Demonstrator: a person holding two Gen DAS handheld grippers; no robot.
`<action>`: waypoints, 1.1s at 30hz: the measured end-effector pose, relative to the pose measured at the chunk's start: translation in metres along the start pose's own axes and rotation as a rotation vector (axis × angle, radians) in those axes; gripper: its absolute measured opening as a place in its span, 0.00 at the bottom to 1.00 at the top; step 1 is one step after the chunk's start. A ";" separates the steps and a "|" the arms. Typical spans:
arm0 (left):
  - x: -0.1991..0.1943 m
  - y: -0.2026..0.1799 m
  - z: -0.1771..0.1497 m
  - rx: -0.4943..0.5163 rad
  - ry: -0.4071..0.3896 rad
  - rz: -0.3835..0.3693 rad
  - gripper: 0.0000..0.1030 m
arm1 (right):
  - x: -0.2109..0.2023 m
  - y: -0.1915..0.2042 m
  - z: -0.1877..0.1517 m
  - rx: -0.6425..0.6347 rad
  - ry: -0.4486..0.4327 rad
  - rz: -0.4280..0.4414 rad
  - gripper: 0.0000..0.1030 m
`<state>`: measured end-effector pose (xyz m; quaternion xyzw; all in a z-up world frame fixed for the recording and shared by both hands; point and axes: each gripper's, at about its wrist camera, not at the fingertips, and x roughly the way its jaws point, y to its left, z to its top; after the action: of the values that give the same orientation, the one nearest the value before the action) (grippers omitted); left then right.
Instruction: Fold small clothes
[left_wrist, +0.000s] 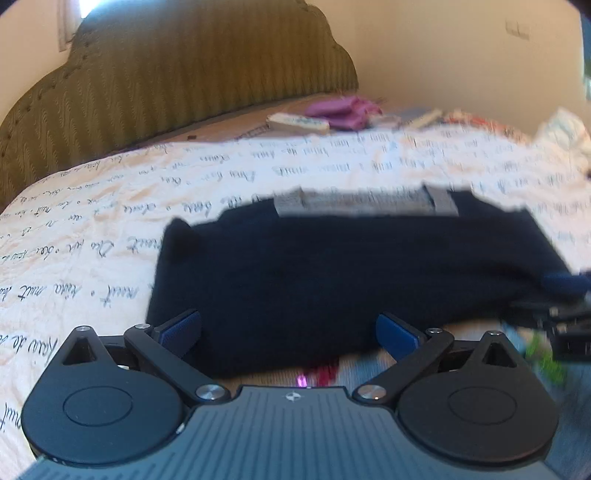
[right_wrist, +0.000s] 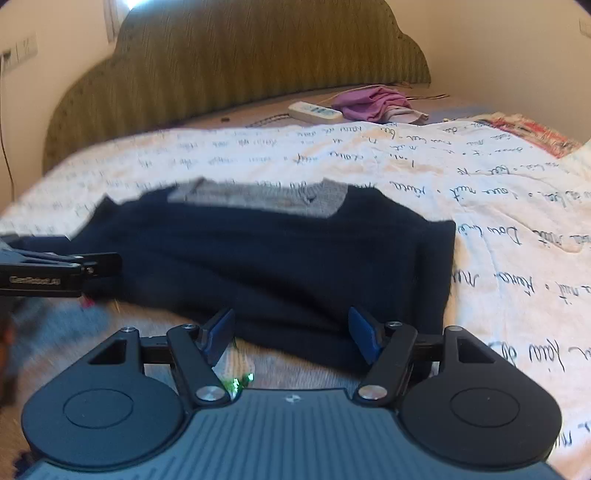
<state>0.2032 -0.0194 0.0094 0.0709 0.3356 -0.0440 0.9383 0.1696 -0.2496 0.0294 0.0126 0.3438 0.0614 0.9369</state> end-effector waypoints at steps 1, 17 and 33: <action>0.000 -0.002 -0.006 0.010 0.020 0.009 0.98 | 0.001 0.004 -0.004 -0.009 0.001 -0.025 0.65; -0.072 0.003 -0.074 -0.023 0.086 -0.035 1.00 | -0.052 0.029 -0.074 0.094 -0.011 -0.121 0.93; -0.133 0.007 -0.122 -0.039 0.075 -0.038 1.00 | -0.086 0.049 -0.108 0.083 0.021 -0.157 0.99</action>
<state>0.0262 0.0118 0.0015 0.0480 0.3727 -0.0525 0.9252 0.0301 -0.2132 0.0055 0.0235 0.3560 -0.0264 0.9338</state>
